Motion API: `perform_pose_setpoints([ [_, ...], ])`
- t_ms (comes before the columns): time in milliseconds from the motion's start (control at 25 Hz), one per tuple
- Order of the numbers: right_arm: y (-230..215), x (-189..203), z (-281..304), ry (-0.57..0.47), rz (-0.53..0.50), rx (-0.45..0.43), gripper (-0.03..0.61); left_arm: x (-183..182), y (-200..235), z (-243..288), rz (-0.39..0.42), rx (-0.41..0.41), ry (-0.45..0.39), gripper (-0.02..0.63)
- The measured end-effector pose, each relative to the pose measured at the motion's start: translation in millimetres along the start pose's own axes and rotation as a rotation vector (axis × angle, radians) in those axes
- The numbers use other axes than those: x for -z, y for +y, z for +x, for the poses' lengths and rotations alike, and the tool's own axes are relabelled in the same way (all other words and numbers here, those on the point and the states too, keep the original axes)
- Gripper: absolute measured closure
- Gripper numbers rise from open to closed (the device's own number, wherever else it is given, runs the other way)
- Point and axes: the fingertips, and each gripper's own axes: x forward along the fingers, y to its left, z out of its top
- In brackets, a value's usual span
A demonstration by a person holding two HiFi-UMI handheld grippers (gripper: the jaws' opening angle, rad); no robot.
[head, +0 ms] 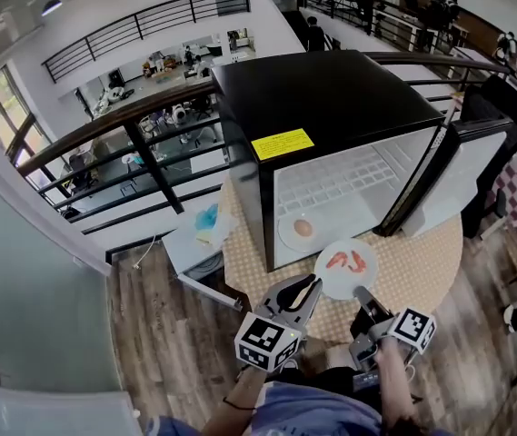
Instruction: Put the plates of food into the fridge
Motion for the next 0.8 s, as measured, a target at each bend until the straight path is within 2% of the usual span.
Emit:
perform_pose_setpoints([
  [160,-6,-3,5,0.012,0.021,0.022,0.551,0,6,5,-0.007,-0.011,0.006,0.575],
  [400,-16,-12,20,0.044,0.05,0.002,0.551,17,13,16,-0.035,-0.043,0.046,0.575],
  [800,-44,-53,51,0.119,0.078,0.019,0.551,16,21,54,-0.034,-0.133,0.063,0.575],
])
